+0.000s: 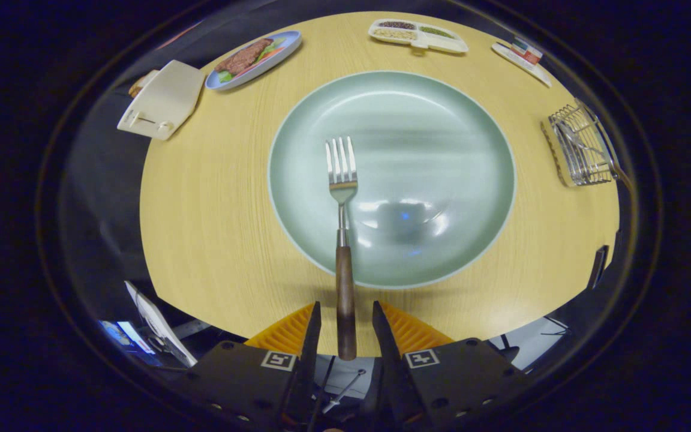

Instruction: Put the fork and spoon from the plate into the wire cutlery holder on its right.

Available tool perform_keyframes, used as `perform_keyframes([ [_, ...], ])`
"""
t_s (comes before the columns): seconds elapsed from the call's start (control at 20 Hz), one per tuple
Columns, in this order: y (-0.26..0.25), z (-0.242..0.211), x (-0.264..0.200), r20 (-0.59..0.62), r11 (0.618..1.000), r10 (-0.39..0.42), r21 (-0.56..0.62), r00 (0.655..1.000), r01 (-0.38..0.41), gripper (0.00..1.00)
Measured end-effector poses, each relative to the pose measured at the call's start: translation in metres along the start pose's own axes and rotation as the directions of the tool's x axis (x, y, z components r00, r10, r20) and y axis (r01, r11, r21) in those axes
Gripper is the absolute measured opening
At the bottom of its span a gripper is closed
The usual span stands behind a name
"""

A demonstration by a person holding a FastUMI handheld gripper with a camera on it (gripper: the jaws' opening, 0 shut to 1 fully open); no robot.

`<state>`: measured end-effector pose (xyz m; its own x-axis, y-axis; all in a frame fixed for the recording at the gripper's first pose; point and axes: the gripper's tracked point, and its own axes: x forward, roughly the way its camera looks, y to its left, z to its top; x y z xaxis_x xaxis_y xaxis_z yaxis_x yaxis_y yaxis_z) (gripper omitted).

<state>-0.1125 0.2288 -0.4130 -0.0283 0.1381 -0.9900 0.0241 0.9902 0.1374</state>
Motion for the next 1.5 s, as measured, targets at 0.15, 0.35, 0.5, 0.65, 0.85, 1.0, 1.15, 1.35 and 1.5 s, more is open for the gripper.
perform_keyframes([
  [0.15, 0.002, -0.004, -0.003, -0.024, 1.0, -0.001, 0.005, 1.0, 0.001, 0.17],
  [0.35, -0.001, 0.0, -0.006, -0.014, 1.0, 0.017, -0.015, 1.0, -0.017, 0.01],
  [0.5, 0.002, 0.001, -0.013, -0.017, 0.999, 0.036, -0.013, 0.999, -0.036, 0.01],
  [0.65, 0.002, 0.001, -0.026, -0.017, 0.998, 0.06, -0.006, 0.998, -0.06, 0.0],
  [0.85, -0.002, 0.001, -0.052, -0.018, 0.994, 0.104, 0.016, 0.994, -0.104, 0.0],
  [1.0, -0.008, 0.003, -0.073, -0.01, 0.991, 0.135, 0.012, 0.991, -0.135, 0.0],
  [1.15, -0.021, 0.004, -0.096, -0.004, 0.989, 0.148, -0.003, 0.989, -0.148, 0.01],
  [1.35, -0.038, 0.007, -0.127, 0.01, 0.986, 0.164, -0.004, 0.986, -0.164, 0.0],
  [1.5, -0.059, 0.011, -0.153, 0.026, 0.987, 0.163, 0.005, 0.986, -0.163, 0.0],
])
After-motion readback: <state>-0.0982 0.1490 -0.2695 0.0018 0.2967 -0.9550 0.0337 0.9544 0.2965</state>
